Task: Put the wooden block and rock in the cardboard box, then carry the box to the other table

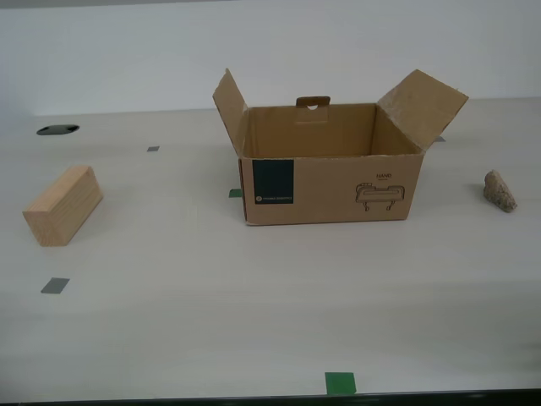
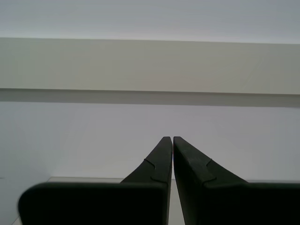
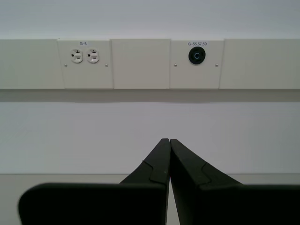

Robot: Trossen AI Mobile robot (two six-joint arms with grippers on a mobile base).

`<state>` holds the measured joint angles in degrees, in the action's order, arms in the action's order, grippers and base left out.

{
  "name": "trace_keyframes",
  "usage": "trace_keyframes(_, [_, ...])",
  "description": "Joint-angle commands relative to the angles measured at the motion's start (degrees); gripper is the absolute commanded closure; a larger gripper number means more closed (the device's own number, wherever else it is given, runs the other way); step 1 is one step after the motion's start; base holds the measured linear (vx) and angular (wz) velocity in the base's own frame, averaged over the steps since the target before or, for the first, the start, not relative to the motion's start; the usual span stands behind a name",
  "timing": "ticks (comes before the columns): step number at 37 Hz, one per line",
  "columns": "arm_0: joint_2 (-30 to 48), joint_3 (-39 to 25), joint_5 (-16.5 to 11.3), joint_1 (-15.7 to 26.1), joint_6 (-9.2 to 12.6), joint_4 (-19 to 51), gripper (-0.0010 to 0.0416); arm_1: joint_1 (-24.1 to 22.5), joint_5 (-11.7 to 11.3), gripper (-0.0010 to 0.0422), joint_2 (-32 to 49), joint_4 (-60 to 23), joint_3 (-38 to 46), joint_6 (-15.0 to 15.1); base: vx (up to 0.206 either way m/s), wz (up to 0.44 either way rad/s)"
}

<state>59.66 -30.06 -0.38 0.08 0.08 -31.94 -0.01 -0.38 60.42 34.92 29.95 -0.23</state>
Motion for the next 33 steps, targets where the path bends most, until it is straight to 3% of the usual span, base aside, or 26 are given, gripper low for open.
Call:
trace_keyframes(1, [0.0,0.0,0.0,0.0,0.0,-0.2,0.0405,0.0,0.0,0.0412,0.0,0.3,0.0,0.1,0.0,0.0])
trace_keyframes(33, [0.0,0.0,0.0,0.0,0.0,-0.2,0.0406,0.0,0.0,0.0412,0.0,0.3,0.0,0.1,0.0,0.0])
